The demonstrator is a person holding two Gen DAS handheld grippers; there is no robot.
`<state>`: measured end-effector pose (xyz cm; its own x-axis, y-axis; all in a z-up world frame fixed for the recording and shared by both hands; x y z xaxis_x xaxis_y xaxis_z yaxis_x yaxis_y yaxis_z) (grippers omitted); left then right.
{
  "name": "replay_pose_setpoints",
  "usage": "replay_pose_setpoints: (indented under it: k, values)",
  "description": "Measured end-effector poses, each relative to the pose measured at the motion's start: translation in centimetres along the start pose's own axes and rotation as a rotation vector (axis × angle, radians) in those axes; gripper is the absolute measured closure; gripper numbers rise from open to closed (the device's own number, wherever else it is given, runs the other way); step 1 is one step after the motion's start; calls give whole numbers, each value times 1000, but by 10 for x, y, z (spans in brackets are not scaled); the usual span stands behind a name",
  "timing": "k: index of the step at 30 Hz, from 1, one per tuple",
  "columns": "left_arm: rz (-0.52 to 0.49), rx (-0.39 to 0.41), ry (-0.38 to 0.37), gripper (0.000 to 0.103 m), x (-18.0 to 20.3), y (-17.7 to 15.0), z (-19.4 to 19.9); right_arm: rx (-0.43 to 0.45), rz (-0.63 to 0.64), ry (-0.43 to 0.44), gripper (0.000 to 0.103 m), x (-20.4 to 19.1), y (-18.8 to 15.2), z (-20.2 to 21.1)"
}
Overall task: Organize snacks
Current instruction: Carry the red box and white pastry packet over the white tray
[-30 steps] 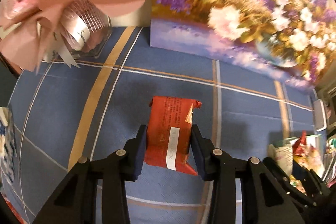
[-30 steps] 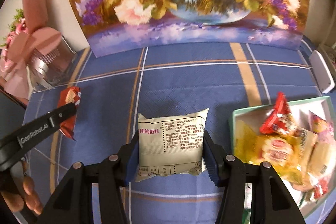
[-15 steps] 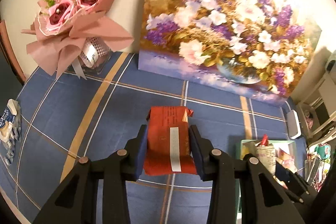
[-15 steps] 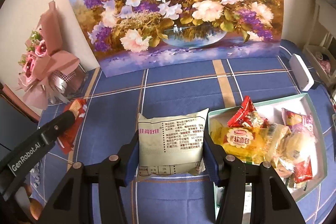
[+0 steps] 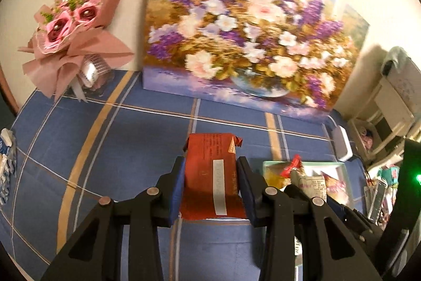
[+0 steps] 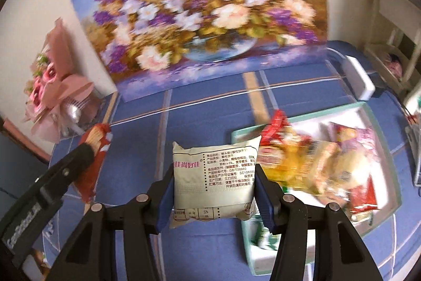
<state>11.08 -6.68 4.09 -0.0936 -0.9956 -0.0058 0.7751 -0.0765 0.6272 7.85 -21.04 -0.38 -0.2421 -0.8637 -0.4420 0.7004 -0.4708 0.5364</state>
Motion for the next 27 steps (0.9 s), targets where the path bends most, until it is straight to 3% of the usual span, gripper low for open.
replay_pose_setpoints:
  k: [13, 27]
  values:
    - [-193, -4, -108, 63, 88, -34, 12, 96, -207, -148, 46, 103, 12, 62]
    - [-317, -110, -157, 62, 140, -70, -11, 33, -214, -172, 45, 123, -3, 62]
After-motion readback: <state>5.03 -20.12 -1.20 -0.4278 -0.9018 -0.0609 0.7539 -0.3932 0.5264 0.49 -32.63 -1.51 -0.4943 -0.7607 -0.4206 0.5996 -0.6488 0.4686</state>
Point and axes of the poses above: each gripper's, at about its wrist camera, not at the fingertips, and z roughly against the way its jaws point, x to its right, y to its top, the point moved 2 cm from there along -z, roughly the way its jaws point, and after that the axes turned 15 degrees about y, right-handed, at the moved point
